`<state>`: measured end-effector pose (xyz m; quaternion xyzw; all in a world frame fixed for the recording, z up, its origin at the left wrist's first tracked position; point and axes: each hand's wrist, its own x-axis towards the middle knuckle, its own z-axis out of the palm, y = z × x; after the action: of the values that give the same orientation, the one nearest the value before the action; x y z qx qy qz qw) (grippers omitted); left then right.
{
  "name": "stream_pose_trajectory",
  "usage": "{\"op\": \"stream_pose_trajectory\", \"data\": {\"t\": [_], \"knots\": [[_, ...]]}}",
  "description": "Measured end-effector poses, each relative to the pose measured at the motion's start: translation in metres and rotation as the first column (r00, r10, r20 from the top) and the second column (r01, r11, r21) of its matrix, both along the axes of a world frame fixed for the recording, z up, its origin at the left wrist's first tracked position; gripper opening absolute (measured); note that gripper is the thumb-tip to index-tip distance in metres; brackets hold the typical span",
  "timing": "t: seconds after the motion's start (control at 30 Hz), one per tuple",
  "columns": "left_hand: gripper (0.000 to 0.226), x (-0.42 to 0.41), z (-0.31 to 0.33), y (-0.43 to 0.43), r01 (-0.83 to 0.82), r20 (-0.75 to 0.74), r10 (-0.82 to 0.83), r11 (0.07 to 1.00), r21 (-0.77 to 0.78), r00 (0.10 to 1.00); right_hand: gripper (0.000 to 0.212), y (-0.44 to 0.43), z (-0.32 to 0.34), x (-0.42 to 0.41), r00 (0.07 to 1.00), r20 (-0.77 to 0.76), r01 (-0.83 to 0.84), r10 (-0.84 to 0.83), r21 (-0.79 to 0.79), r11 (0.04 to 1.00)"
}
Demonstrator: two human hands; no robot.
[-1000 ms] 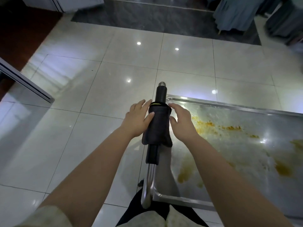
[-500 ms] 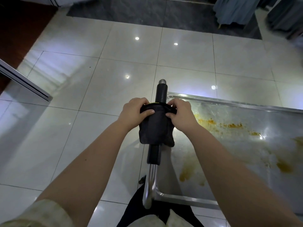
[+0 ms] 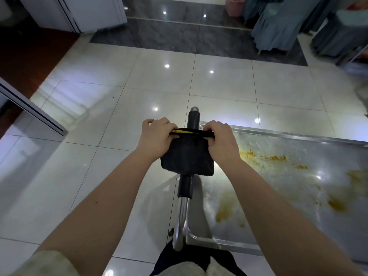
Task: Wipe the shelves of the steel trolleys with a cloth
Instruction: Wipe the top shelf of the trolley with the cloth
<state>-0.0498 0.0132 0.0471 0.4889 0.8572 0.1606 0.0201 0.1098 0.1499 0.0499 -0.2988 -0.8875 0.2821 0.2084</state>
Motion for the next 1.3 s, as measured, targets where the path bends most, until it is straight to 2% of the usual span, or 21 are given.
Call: {"op": "stream_pose_trajectory", "data": {"t": [0.2, 0.33, 0.43, 0.53, 0.63, 0.73, 0.87, 1.13, 1.3], "knots": [[0.015, 0.023, 0.049, 0.021, -0.016, -0.137, 0.026, 0.997, 0.072, 0.990, 0.043, 0.020, 0.036, 0.016, 0.997, -0.068, 0.027, -0.022, 0.080, 0.996], [0.016, 0.055, 0.081, 0.049, 0.018, -0.291, 0.016, 0.993, 0.115, 0.957, 0.038, 0.051, 0.067, 0.048, 0.992, -0.126, 0.028, -0.002, 0.203, 0.979], [0.012, 0.093, 0.097, 0.077, 0.073, -0.390, 0.019, 0.973, 0.220, 0.921, 0.033, 0.078, 0.094, 0.087, 0.986, -0.169, 0.065, -0.012, 0.310, 0.949], [0.013, 0.144, 0.100, 0.110, 0.150, -0.494, 0.007, 0.949, 0.278, 0.869, 0.034, 0.107, 0.109, 0.141, 0.990, -0.136, 0.097, -0.038, 0.457, 0.884], [0.017, 0.201, 0.090, 0.145, 0.210, -0.551, -0.016, 0.934, 0.290, 0.834, 0.032, 0.134, 0.109, 0.203, 0.996, -0.076, 0.081, -0.049, 0.506, 0.859], [0.020, 0.261, 0.074, 0.180, 0.234, -0.557, -0.045, 0.933, 0.274, 0.830, 0.027, 0.162, 0.104, 0.267, 0.997, 0.012, 0.060, -0.079, 0.533, 0.844], [0.025, 0.339, 0.059, 0.221, 0.256, -0.505, -0.101, 0.934, 0.249, 0.857, 0.024, 0.196, 0.091, 0.347, 0.984, 0.135, 0.036, -0.118, 0.495, 0.868], [0.008, 0.447, 0.040, 0.269, 0.353, -0.382, -0.249, 0.907, 0.230, 0.890, 0.037, 0.230, 0.067, 0.467, 0.968, 0.111, 0.167, -0.224, 0.385, 0.908], [0.008, 0.484, 0.023, 0.279, 0.381, -0.228, -0.327, 0.886, 0.265, 0.917, 0.042, 0.226, 0.049, 0.511, 0.943, 0.119, 0.264, -0.311, 0.302, 0.916]]}}
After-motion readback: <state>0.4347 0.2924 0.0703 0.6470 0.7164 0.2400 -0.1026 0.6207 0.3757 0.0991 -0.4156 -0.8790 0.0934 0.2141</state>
